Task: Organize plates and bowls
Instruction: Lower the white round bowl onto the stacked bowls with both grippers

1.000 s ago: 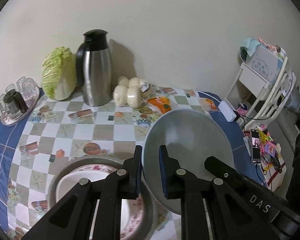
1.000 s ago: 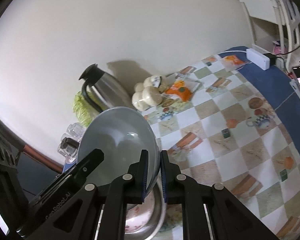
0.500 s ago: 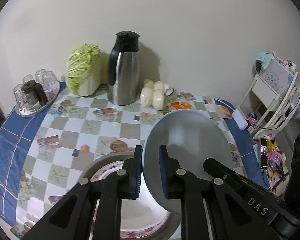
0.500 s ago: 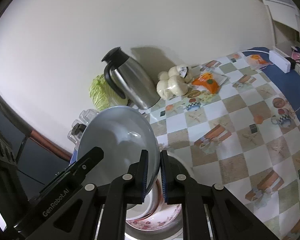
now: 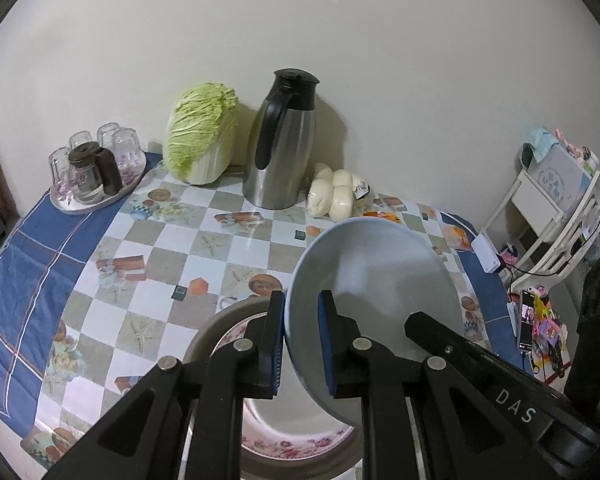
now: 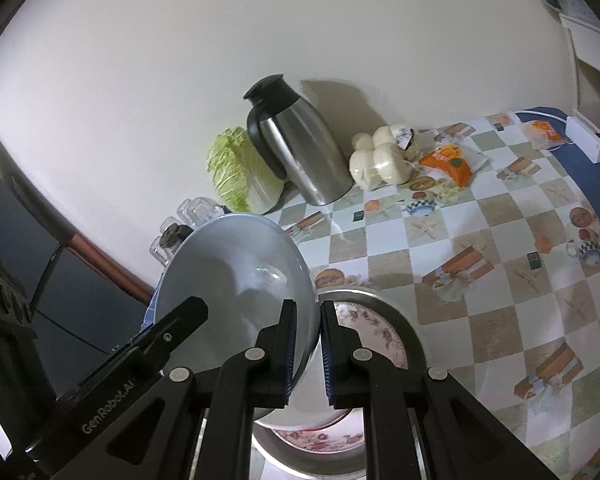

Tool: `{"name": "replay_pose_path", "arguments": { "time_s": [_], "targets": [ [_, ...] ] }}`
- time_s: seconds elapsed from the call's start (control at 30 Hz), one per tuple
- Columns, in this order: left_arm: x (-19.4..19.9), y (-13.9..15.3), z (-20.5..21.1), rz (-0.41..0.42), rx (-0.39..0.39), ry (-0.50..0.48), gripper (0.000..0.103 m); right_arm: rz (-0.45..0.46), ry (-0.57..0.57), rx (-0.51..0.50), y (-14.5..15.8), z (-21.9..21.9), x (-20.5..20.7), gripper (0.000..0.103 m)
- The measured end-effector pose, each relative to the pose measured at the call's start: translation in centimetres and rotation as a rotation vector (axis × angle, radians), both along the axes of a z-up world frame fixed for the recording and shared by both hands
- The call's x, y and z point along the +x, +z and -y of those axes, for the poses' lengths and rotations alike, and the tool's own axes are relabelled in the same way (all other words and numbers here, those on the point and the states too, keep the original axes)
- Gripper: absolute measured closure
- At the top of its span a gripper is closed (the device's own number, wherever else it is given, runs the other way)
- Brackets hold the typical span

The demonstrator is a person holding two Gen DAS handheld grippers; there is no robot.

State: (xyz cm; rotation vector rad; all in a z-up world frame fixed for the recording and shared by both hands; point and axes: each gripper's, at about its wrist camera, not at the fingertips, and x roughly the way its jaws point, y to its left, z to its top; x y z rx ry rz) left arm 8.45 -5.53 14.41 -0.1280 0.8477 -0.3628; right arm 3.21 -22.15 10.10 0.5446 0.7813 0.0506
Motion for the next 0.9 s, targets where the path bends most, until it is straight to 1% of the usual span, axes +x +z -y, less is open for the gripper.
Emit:
{"name": "replay_pose_path", "arguments": {
  "time_s": [0.17,0.43,0.73,0.9],
  "targets": [
    [-0.3,-0.5,-1.2,-0.012,-0.009,0.019,0.087,-0.012,0.023,-0.026,0.0,-1.4,-0.1,0.090],
    [-0.6,-1.5,-2.7,-0.040,-0.022,0.036,0.087,-0.039,0.051,-0.036,-0.7,-2.7,0.0,0.090],
    [0.1,-3.6,-3.1,-0.103,-0.023,0.043,0.087,-0.089,0.064,-0.077,-2.1,-3.8,0.5,0.089],
    [0.5,-4.6,-3.0,-0.131,-0.017,0.038,0.087,-0.121,0.064,-0.081,-3.0,-3.7,0.8,0.089]
  ]
}}
